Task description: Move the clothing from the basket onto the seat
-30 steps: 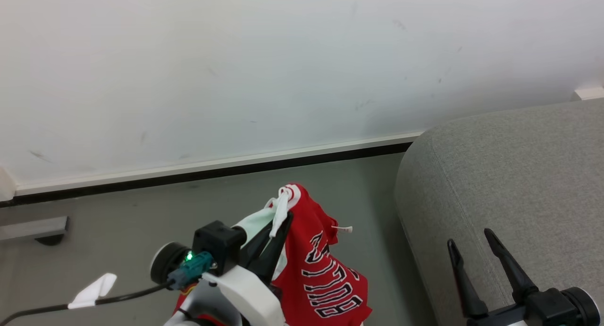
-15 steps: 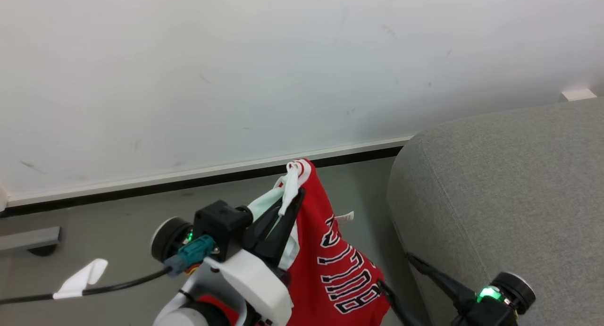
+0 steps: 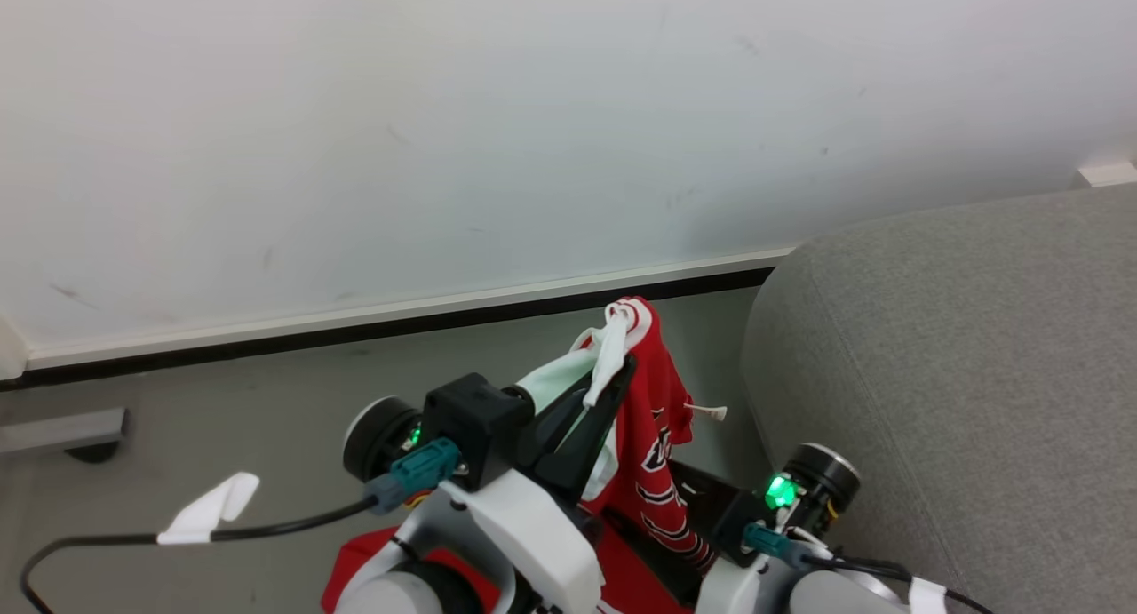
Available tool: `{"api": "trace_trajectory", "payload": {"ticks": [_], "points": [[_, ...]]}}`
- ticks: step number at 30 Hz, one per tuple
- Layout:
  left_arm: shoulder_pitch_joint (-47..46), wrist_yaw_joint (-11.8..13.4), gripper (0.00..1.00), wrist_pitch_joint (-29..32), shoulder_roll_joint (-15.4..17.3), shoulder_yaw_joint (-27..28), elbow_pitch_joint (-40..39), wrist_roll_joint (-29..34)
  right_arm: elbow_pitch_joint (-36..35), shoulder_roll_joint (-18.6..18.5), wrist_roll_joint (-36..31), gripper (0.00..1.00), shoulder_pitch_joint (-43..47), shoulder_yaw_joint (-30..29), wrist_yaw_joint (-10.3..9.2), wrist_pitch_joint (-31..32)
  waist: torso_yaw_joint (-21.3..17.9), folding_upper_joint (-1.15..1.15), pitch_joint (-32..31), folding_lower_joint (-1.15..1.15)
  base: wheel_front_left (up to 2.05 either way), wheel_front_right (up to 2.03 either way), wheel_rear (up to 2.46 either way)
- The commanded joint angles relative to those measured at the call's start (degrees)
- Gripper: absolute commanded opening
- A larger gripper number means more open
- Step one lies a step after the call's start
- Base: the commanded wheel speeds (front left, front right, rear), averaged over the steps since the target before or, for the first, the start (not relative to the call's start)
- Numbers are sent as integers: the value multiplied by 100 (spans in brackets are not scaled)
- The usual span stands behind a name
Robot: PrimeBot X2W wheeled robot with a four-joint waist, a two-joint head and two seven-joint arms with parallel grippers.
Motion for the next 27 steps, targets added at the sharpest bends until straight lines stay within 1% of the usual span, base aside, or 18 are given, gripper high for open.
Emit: {"api": "trace_trajectory", "payload": {"ticks": [1, 2, 5, 9, 12, 16, 17, 18, 19, 20, 21, 27], "points": [[-78, -13, 0, -21, -28, -10, 39, -62, 425, 236, 70, 53, -156, 103, -20, 50, 47, 0, 14, 0, 0, 0, 0], [-102, -23, 0, -23, -35, -18, 73, -70, 656, 367, 127, 0, -233, 108, -20, -7, 74, 0, 21, 0, 0, 0, 0], [-138, 5, 0, -24, -30, -7, 162, -71, 1161, 572, 298, 0, -401, 53, -20, -197, 128, 0, 32, 0, 0, 0, 0], [-87, 54, 0, -60, 47, 71, 263, -65, 1414, 687, 452, 0, -542, 56, -19, -413, 129, 0, 46, 0, 0, 0, 0], [-11, 90, 0, -90, 102, 124, 336, -69, 1469, 671, 550, 0, -641, -13, -19, -504, 86, 0, 59, 0, 0, 0, 0], [103, 141, 0, -195, 211, 198, 468, -28, 1323, 513, 755, 0, -693, -140, -19, -545, 4, 0, 64, 0, 0, 0, 0], [123, 162, 5, -229, 202, 216, 495, -33, 1247, 462, 818, 0, -704, -170, -19, -551, -19, 0, 70, 0, 0, 0, 0], [124, 181, 29, -290, 220, 242, 522, -4, 1159, 403, 899, 0, -711, -220, -19, -549, -44, 0, 76, 0, 0, 0, 0], [119, 188, 45, -356, 281, 249, 554, 87, 1035, 347, 956, 0, -747, -280, -19, -548, -85, 0, 86, 0, 0, 0, 0], [158, 221, 87, -418, 271, 262, 602, 73, 915, 267, 1007, 0, -774, -372, -19, -549, -118, 0, 97, 0, 0, 0, 0], [214, 218, 100, -482, 273, 253, 651, 70, 805, 176, 1043, 0, -768, -444, -19, -548, -155, 0, 109, 0, 0, 0, 0], [385, 155, 100, -869, 235, 136, 888, 65, 168, -329, 1260, 0, -828, -919, -19, -548, -357, 0, 183, 0, 0, 0, 0]]}}
